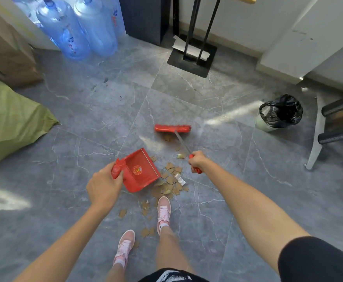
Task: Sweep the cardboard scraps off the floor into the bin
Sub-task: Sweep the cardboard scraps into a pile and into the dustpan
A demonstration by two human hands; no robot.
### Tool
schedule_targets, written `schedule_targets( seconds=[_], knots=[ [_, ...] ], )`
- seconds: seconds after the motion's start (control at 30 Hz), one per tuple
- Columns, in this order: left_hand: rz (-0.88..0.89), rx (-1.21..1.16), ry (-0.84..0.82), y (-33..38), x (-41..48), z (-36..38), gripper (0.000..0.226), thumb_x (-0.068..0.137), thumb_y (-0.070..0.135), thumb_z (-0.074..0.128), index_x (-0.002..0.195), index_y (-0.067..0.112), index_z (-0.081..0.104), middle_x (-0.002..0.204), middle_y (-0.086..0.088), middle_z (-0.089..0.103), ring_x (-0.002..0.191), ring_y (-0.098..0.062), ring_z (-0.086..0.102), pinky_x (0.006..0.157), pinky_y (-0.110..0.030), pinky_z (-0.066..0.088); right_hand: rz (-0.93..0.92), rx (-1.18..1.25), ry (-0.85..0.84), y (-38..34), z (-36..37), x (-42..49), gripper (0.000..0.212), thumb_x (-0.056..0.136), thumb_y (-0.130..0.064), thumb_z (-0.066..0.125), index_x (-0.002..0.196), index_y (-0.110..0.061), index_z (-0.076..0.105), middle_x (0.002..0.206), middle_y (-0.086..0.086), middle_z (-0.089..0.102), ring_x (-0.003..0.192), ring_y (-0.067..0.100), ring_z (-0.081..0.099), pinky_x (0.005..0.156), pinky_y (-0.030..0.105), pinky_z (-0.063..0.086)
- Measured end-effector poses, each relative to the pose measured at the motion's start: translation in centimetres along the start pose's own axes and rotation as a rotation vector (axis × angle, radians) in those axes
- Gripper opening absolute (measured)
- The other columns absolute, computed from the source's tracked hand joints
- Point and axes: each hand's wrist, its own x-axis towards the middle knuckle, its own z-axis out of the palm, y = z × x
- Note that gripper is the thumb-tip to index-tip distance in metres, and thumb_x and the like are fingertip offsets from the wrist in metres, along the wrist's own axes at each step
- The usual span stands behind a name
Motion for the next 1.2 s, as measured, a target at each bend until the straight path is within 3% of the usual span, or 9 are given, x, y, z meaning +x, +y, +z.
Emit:
schedule_targets(
  seconds=[0.17, 0.27, 0.43, 0.63, 0.87, 1.0, 1.2],
  knots=[
    [-0.009, -0.007, 0.017, -1.4, -1.4, -0.1, 0.015, 0.085, 0.03, 0.066, 0.09, 0.016, 0.068, 0.075, -0.019, 0.068, 0.077, -0.044, 0.064, 0.062, -0.039, 0.043, -0.014, -0.064, -0.033, 7.1, 3.1, -0.8, 0.006, 0.091, -0.005, 0.046, 0.091, -0.011, 0.049, 0.058, 0.007, 0.042, 0.046, 0.018, 0.042, 0.038, 0.024, 0.038],
    [0.003, -0.007, 0.025, -2.9, -2.5, -0.3, 0.019, 0.085, 0.031, 0.066, 0.098, 0.018, 0.07, 0.076, -0.02, 0.068, 0.076, -0.044, 0.064, 0.063, -0.04, 0.044, -0.013, -0.132, 0.023, 12.4, 5.0, -2.5, 0.009, 0.089, -0.005, 0.047, 0.09, -0.014, 0.05, 0.059, 0.005, 0.042, 0.048, 0.019, 0.042, 0.055, 0.036, 0.045],
    [0.039, -0.017, 0.016, -6.3, -4.7, -1.3, 0.018, 0.085, 0.03, 0.065, 0.098, 0.019, 0.071, 0.073, -0.016, 0.068, 0.074, -0.041, 0.064, 0.062, -0.038, 0.044, 0.035, -0.109, 0.031, 18.8, 7.6, -7.7, 0.022, 0.087, 0.001, 0.041, 0.101, -0.01, 0.055, 0.061, 0.008, 0.044, 0.044, 0.021, 0.044, 0.038, 0.027, 0.039],
    [0.082, -0.021, -0.004, -11.6, -7.0, -2.8, 0.022, 0.085, 0.031, 0.065, 0.102, 0.02, 0.07, 0.077, -0.018, 0.07, 0.077, -0.042, 0.065, 0.064, -0.041, 0.049, 0.058, -0.028, 0.098, 22.5, 12.3, -13.3, 0.034, 0.087, -0.004, 0.05, 0.12, -0.007, 0.057, 0.061, 0.005, 0.044, 0.04, 0.021, 0.044, 0.034, 0.025, 0.038],
    [0.104, -0.049, 0.015, -18.3, -9.7, -5.5, 0.024, 0.085, 0.036, 0.062, 0.106, 0.026, 0.069, 0.084, -0.018, 0.071, 0.085, -0.041, 0.065, 0.069, -0.041, 0.049, 0.07, 0.17, 0.2, 24.2, 18.2, -19.8, 0.031, 0.084, 0.001, 0.047, 0.112, 0.004, 0.06, 0.053, 0.008, 0.039, 0.039, 0.019, 0.036, 0.038, 0.023, 0.034],
    [0.13, -0.091, 0.043, -21.4, -10.7, -7.1, 0.031, 0.086, 0.035, 0.062, 0.115, 0.029, 0.068, 0.086, -0.016, 0.072, 0.088, -0.04, 0.065, 0.07, -0.041, 0.05, 0.076, 0.297, 0.243, 24.7, 20.8, -22.8, 0.036, 0.089, -0.002, 0.048, 0.123, -0.008, 0.059, 0.054, 0.007, 0.04, 0.039, 0.018, 0.035, 0.036, 0.019, 0.031],
    [0.158, -0.139, 0.033, -23.9, -11.4, -8.5, 0.018, 0.086, 0.033, 0.061, 0.1, 0.025, 0.07, 0.075, -0.011, 0.07, 0.076, -0.036, 0.065, 0.061, -0.037, 0.049, 0.086, 0.371, 0.298, 24.8, 22.7, -24.5, 0.046, 0.091, -0.001, 0.047, 0.134, -0.014, 0.052, 0.055, 0.007, 0.042, 0.04, 0.018, 0.036, 0.035, 0.02, 0.032]
  ],
)
